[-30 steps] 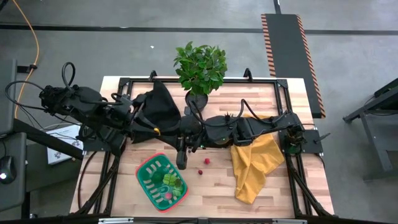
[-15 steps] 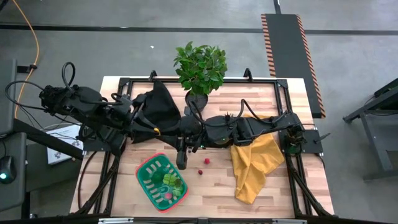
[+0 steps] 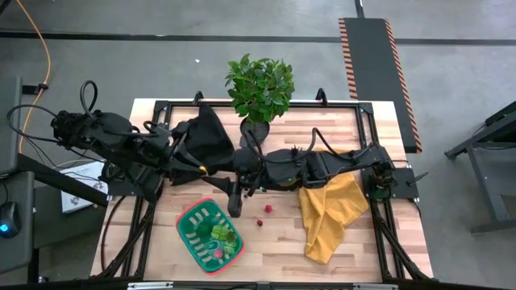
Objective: Pick and placing Produce into tupperware
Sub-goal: Put the yellow corn into the blue basket, then put the bottom red cherry into the blue basket
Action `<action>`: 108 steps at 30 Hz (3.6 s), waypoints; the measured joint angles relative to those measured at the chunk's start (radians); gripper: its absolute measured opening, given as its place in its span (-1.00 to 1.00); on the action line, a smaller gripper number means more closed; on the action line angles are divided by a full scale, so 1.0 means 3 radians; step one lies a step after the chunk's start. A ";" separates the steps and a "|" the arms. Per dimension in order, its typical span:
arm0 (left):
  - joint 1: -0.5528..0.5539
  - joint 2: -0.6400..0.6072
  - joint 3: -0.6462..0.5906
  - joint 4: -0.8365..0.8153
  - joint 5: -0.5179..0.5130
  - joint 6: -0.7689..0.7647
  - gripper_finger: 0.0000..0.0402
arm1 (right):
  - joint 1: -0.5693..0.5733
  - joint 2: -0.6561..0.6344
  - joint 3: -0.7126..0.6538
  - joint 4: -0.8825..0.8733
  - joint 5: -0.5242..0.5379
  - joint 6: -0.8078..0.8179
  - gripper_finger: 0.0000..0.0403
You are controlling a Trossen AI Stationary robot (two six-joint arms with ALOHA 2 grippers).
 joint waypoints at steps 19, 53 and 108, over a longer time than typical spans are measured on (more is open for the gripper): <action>-0.0001 -0.0230 0.0001 -0.1041 -0.0005 -0.0196 -0.92 | 0.0133 -0.0429 0.0001 -0.1285 0.0015 0.0327 -0.29; -0.0006 -0.0106 -0.2310 -0.0185 0.1193 -0.1178 -0.92 | 0.0629 -0.0460 -0.1431 -0.2101 0.0272 0.1910 -0.29; -0.0409 0.0177 -0.2744 0.1013 0.0673 -0.0958 -0.50 | 0.0803 -0.0470 -0.1471 -0.2345 0.0515 0.2105 -0.29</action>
